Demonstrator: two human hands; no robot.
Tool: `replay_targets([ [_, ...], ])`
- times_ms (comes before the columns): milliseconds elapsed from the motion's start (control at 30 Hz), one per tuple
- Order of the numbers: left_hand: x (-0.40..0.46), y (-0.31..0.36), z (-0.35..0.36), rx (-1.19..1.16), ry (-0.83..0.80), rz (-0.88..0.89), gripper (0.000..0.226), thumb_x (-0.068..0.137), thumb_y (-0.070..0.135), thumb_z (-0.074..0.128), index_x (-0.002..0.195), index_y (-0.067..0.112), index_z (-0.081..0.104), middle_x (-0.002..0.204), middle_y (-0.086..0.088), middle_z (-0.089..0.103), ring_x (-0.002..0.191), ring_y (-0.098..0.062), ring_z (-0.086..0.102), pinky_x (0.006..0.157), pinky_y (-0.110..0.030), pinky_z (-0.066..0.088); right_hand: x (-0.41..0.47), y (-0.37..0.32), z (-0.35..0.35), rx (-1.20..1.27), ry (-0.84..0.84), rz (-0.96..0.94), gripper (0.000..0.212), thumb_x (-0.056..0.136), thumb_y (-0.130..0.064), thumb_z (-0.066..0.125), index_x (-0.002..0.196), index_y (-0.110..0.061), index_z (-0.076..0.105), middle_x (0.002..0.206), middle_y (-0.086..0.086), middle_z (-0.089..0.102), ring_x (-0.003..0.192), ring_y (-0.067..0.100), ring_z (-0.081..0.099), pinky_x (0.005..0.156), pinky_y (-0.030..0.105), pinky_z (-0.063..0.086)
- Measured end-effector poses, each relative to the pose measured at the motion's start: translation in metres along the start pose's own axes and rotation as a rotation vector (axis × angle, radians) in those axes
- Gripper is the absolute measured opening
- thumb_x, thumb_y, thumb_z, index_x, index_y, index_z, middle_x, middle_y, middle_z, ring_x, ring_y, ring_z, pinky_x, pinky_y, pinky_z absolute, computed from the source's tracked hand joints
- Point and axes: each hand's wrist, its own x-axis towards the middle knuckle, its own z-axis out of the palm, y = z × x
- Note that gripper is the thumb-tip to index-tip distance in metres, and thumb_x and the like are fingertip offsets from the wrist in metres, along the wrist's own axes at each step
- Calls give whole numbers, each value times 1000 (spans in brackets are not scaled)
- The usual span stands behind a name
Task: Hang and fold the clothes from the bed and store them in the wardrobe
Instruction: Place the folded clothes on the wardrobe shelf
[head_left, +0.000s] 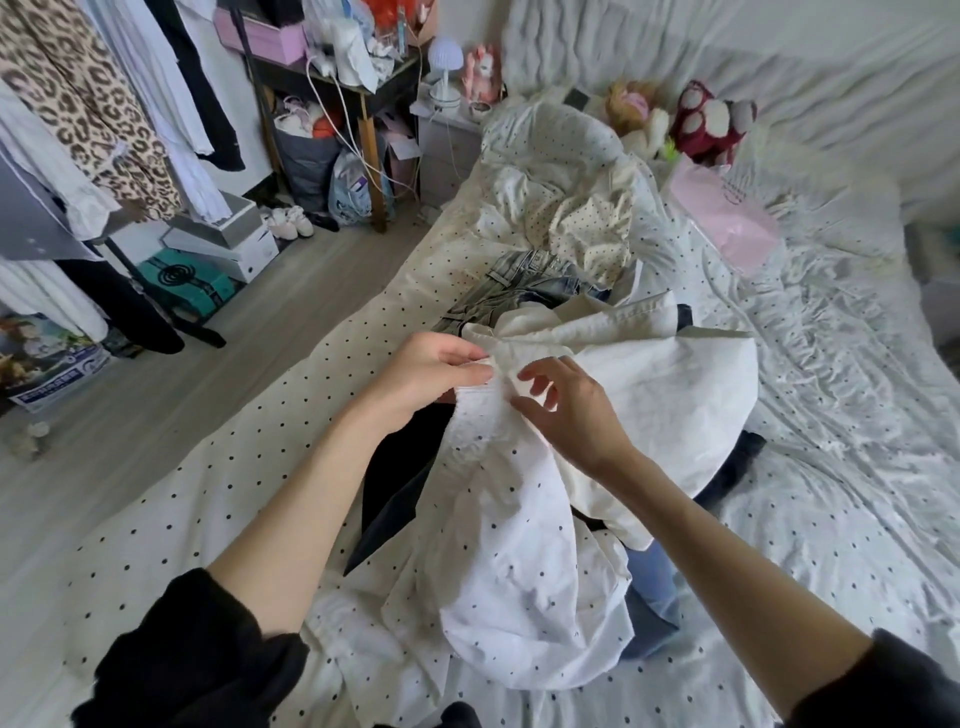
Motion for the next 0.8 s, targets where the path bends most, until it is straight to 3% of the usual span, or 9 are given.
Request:
replay_targets([
  [100, 5, 20, 6, -214, 41, -55, 16, 83, -1, 66, 96, 9, 65, 83, -7, 60, 69, -12, 58, 56, -20, 51, -10, 0, -10, 124, 67, 77, 3, 85, -13, 65, 86, -11, 63, 77, -5, 59, 64, 11, 52, 71, 29, 47],
  [167, 9, 34, 14, -238, 13, -61, 17, 85, -6, 61, 87, 11, 62, 78, -6, 56, 60, -11, 55, 49, -19, 51, -15, 0, -20, 201, 61, 148, 10, 85, -19, 65, 77, -19, 60, 71, -11, 60, 61, 5, 54, 65, 21, 45],
  [267, 15, 50, 45, -163, -91, -62, 23, 87, -8, 55, 84, 13, 63, 83, -5, 59, 63, -9, 58, 52, -18, 53, -26, 8, -38, 171, 90, 262, 18, 81, -29, 70, 72, -23, 56, 67, -14, 58, 62, 0, 53, 58, 10, 38],
  [367, 18, 59, 84, -137, -160, -65, 19, 87, -7, 57, 86, 10, 67, 97, -8, 62, 76, -11, 60, 57, -17, 54, -42, 17, -42, 224, 34, 437, 33, 74, -44, 73, 89, -21, 56, 77, -11, 60, 72, 7, 58, 64, 19, 43],
  [433, 17, 67, 116, -104, -235, -59, 16, 86, -7, 59, 96, 3, 67, 103, -13, 64, 82, -15, 62, 62, -18, 56, -55, 29, -42, 220, 86, 561, 44, 73, -55, 69, 90, -17, 53, 77, -8, 59, 69, 8, 55, 60, 19, 40],
  [533, 14, 79, 147, -38, -436, -62, 31, 88, -8, 56, 118, -7, 57, 107, -18, 63, 84, -19, 64, 67, -19, 57, -70, 46, -42, 191, 276, 745, 44, 82, -57, 58, 79, -14, 53, 70, -4, 58, 62, 14, 53, 51, 22, 35],
  [633, 17, 83, 165, 320, -564, 80, 39, 89, -9, 51, 128, -4, 52, 110, -12, 63, 87, -12, 62, 72, -15, 53, -88, 64, -46, 218, 407, 860, 31, 92, -37, 50, 79, -10, 60, 72, 2, 62, 74, 25, 58, 61, 29, 42],
  [700, 23, 81, 174, 699, -516, 293, 40, 91, -1, 51, 130, 8, 55, 128, -9, 57, 105, -12, 56, 85, -17, 45, -102, 77, -54, 283, 449, 865, 23, 92, -23, 51, 81, -6, 63, 77, 7, 67, 78, 27, 61, 65, 30, 43],
  [800, 28, 64, 184, 918, -571, 417, 50, 90, 5, 53, 137, 22, 47, 143, -5, 37, 131, -18, 36, 105, -22, 26, -119, 89, -66, 326, 425, 825, 13, 89, -15, 54, 88, -9, 66, 88, 8, 70, 82, 21, 62, 63, 23, 43],
])
